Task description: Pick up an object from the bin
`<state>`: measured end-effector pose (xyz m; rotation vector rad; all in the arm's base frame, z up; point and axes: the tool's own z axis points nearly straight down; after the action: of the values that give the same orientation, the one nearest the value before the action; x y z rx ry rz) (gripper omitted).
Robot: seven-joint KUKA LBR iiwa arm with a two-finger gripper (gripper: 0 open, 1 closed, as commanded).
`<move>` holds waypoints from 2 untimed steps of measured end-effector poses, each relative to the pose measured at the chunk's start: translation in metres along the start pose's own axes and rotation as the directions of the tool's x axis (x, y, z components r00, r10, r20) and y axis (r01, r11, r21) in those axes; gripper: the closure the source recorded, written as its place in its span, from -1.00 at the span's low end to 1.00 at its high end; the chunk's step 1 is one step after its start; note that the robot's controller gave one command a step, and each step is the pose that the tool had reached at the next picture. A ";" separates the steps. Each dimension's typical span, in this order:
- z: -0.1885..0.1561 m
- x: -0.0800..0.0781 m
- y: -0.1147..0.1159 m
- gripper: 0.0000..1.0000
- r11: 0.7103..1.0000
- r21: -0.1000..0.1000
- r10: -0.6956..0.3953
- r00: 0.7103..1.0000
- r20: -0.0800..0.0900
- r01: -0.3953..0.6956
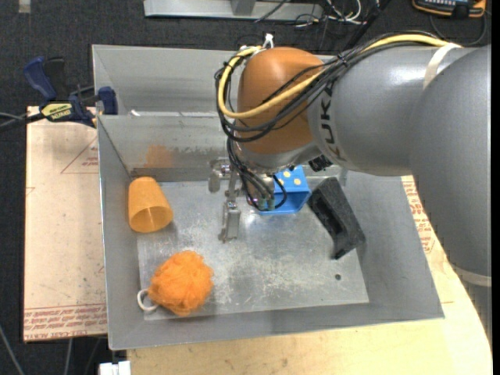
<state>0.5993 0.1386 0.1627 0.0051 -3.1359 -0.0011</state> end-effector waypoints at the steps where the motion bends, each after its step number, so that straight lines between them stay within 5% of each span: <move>1: -0.005 -0.001 -0.001 -1.00 1.000 -0.001 0.003 1.000 0.007 -0.003; 2: 0.038 0.036 0.029 -1.00 0.997 0.000 -0.081 0.997 0.008 0.081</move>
Offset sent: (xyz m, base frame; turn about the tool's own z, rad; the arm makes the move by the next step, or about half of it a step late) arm -0.0859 0.0675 -0.0927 -0.1924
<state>0.5630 0.1671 0.1252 0.1326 -3.1412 -0.0023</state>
